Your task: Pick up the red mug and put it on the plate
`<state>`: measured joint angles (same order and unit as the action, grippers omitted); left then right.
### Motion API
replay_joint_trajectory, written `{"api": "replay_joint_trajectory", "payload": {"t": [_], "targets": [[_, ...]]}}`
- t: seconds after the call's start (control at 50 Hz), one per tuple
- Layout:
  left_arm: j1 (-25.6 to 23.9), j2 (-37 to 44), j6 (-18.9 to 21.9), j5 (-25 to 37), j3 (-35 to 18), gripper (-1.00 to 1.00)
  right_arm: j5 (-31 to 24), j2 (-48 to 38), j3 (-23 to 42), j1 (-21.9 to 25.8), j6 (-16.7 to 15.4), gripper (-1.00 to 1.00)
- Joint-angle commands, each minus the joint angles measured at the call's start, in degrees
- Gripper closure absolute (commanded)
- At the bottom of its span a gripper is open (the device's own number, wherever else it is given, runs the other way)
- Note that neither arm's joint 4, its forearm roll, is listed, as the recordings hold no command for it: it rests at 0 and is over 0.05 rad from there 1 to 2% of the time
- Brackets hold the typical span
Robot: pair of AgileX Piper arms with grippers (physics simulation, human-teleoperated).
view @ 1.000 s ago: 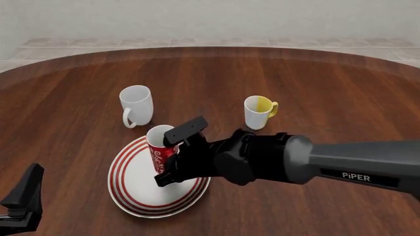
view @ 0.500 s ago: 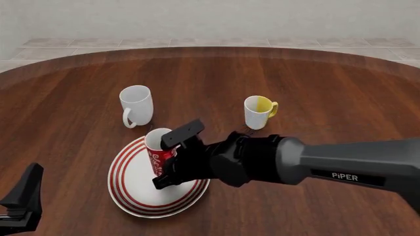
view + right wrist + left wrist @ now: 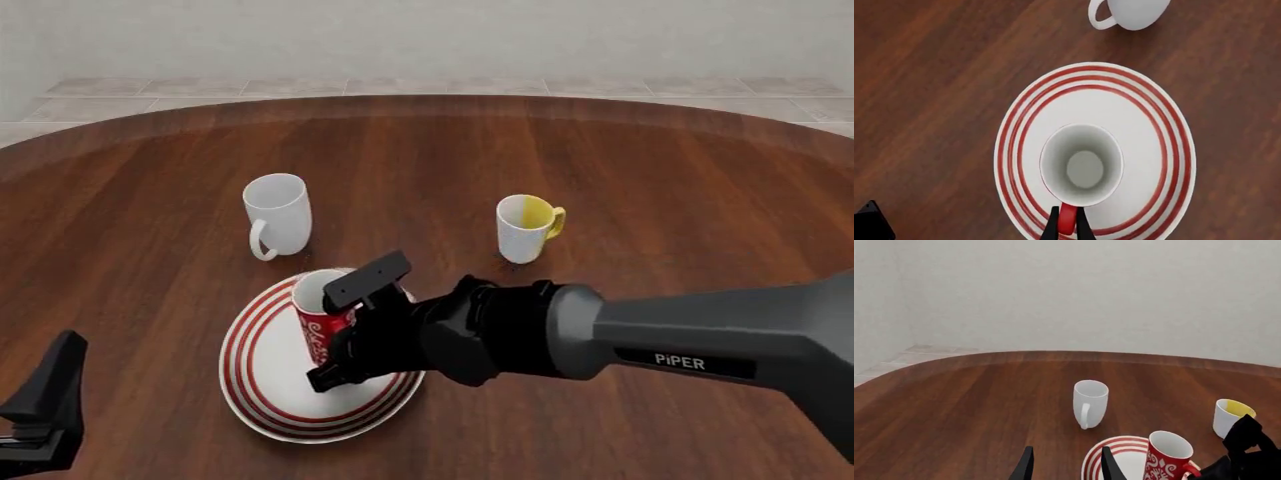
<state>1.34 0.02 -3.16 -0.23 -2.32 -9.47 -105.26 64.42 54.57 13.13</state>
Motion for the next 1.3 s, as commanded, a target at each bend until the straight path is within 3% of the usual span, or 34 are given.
{"api": "replay_joint_trajectory", "payload": {"t": [0.02,1.3], "targets": [[0.0,0.0,0.0,0.1,0.0,-1.00,0.3,-0.2,0.1,0.1,0.5,1.00],[0.0,0.0,-0.1,-0.4,0.4,-1.00,1.1,-2.1,-0.1,0.3,0.7,1.00]]}}
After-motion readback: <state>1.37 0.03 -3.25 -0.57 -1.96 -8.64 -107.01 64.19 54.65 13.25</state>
